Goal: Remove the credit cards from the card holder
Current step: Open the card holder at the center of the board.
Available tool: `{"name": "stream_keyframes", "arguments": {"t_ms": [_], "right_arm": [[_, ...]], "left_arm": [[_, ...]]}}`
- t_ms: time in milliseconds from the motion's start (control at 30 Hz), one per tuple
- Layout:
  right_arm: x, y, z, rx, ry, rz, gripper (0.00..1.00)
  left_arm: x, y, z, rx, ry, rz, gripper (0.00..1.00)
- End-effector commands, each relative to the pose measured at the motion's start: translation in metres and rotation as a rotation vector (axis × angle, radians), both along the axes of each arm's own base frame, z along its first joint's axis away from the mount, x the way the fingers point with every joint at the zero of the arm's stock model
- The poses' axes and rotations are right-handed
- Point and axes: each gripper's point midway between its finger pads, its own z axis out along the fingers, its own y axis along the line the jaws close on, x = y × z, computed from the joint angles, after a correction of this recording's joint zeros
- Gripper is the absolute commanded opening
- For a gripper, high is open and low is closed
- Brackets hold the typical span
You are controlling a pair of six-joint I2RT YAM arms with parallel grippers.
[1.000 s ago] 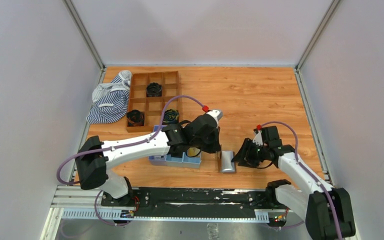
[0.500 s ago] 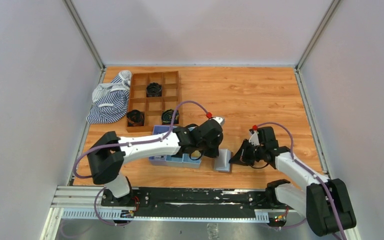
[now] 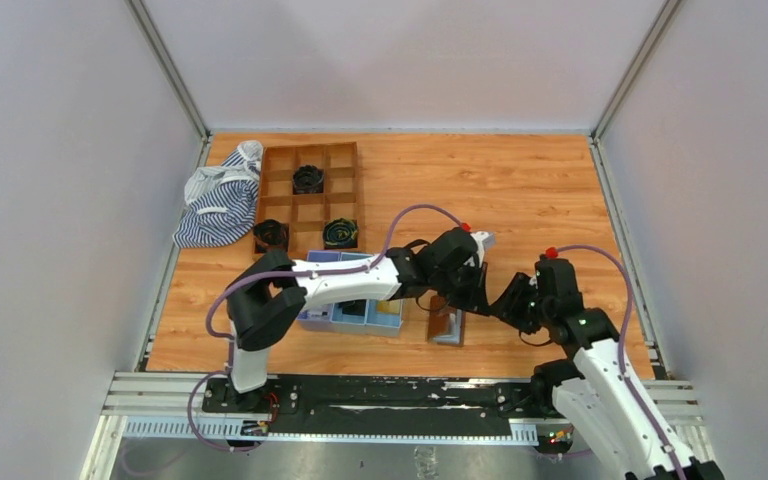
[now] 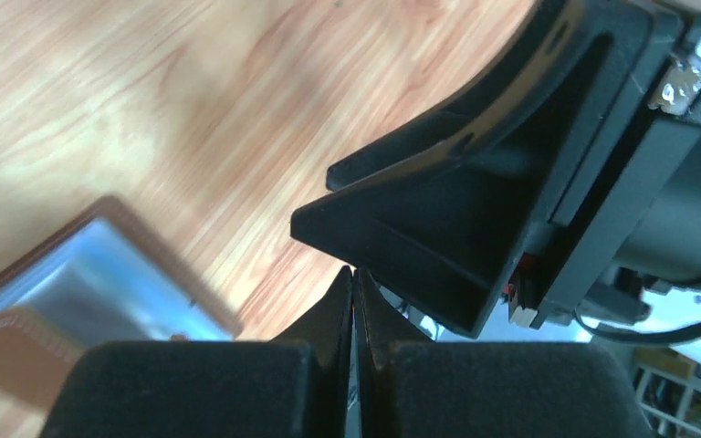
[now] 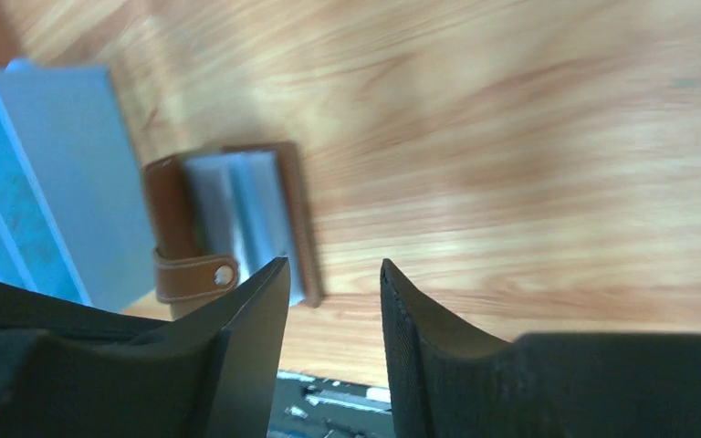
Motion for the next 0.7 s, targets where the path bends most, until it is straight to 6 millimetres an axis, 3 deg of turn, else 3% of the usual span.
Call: {"name": "stream_keyframes", "arguments": {"t_ms": [0,100,200,267,333,433,533,600,667], "right_arm": [[-0.017,-0.059,0.004,-0.25,0.046,-0.195,0.46],[-0.015,-0.064,0.015,-0.245,0.026,-0.231,0.47],[-0.013,-0.061,0.017,-0.237,0.034,-0.206,0.47],[-0.013,-0.054,0.015,-0.218,0.053,-0.17,0.47],[-0.012,-0.048,0.013,-0.202,0.061,-0.139,0.47],[-0.009,-0.046,0.008,-0.194,0.065,-0.126,0.47],[-0.006,-0.046,0.005,-0.197,0.075,-0.129,0.47],[-0.002,-0.047,0.005,-0.199,0.077,-0.132,0.48],[0.001,-0.047,0.005,-0.199,0.079,-0.127,0.48]], "left_arm": [[-0.008,-0.047,0.032,-0.175,0.038,-0.105,0.0],[-0.006,-0.066,0.048,-0.226,0.042,-0.14,0.0],[-0.001,-0.069,0.058,-0.22,0.015,-0.137,0.0],[0.011,-0.05,0.048,-0.088,-0.055,-0.097,0.0],[0.031,-0.017,0.037,0.086,-0.16,-0.004,0.03],[0.044,0.033,0.022,0.302,-0.237,0.079,0.48],[0.039,0.061,0.007,0.388,-0.232,0.109,0.86],[0.032,0.069,-0.005,0.422,-0.219,0.102,0.99],[0.026,0.071,-0.018,0.449,-0.199,0.09,1.0]]}}
